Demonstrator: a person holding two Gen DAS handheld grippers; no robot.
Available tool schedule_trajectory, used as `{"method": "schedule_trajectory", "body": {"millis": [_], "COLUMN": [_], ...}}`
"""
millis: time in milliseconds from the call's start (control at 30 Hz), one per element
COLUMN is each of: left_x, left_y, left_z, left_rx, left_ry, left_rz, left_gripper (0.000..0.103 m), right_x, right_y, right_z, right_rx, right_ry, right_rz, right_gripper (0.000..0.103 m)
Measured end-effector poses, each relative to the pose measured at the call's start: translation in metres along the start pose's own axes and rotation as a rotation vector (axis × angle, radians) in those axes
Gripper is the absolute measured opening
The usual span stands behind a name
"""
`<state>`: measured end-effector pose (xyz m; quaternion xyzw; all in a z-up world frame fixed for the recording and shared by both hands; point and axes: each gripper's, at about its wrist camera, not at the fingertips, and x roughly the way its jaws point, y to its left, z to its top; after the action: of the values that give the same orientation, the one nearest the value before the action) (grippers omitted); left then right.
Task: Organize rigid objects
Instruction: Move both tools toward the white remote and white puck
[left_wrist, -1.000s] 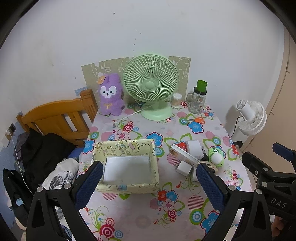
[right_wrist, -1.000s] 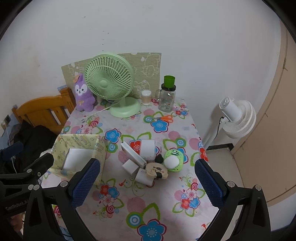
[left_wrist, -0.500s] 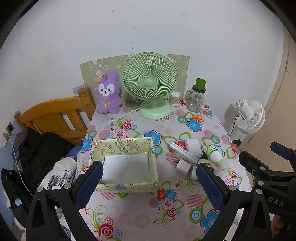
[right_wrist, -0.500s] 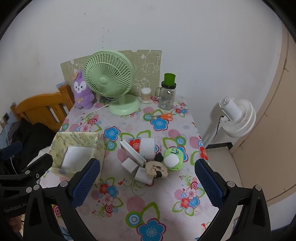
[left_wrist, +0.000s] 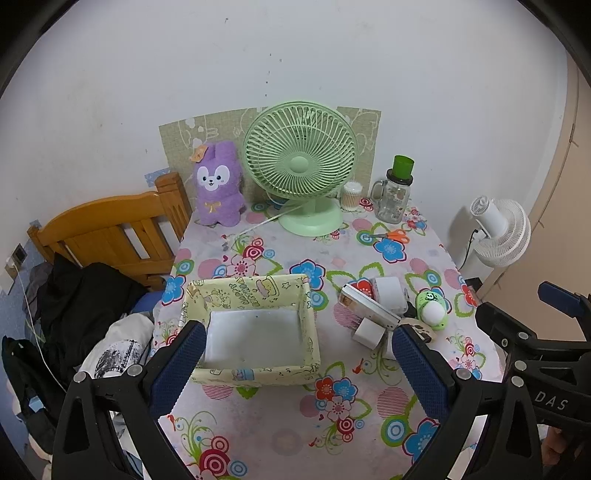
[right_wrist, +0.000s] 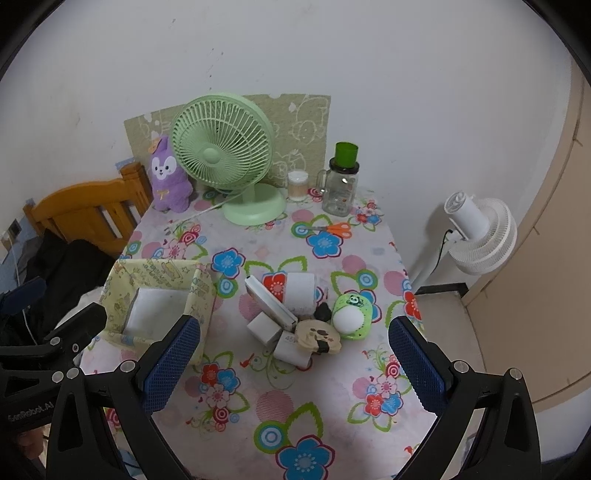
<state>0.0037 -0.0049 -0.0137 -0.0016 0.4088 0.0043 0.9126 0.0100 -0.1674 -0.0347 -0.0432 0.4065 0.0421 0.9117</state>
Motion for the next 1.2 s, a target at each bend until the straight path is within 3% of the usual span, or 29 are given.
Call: {"method": "schedule_trajectory", "body": {"millis": [533,800,867,1000,1200], "left_x": [0.033,0.068,0.073,0.094,0.132], "left_y": [0.005,-0.012,-0.018,-0.037,-0.059], "left_z": [0.015,0.025,0.028,0.033,0.04], "left_rx": [-0.001,-0.014,-0.01,-0.001,-0.027], "left_ry": [0.056,0.125,0.111,0.127,0.182], "left_rz": [-0.053,-0.044,-0.037,0.0,-0.002], "left_gripper": [0.101,0.101,0.101,0.101,0.101], "right_x": [0.022,0.05,0.058,0.076,0.11], "right_y": [-0.003,-0.02,-0.026,-0.042,-0.069], "right_z": [0.015,0.028,0.031,0.037,0.045], "right_rx": [0.045,0.005,-0.001,0.002,0.013], "right_ry": [0.034,0.033,0.036,0.058,0.109], "right_rz": [-0.001,0.0,0.006,0.025,0.03], "right_gripper": [0.103,0.103,0.103,0.103,0.103]}}
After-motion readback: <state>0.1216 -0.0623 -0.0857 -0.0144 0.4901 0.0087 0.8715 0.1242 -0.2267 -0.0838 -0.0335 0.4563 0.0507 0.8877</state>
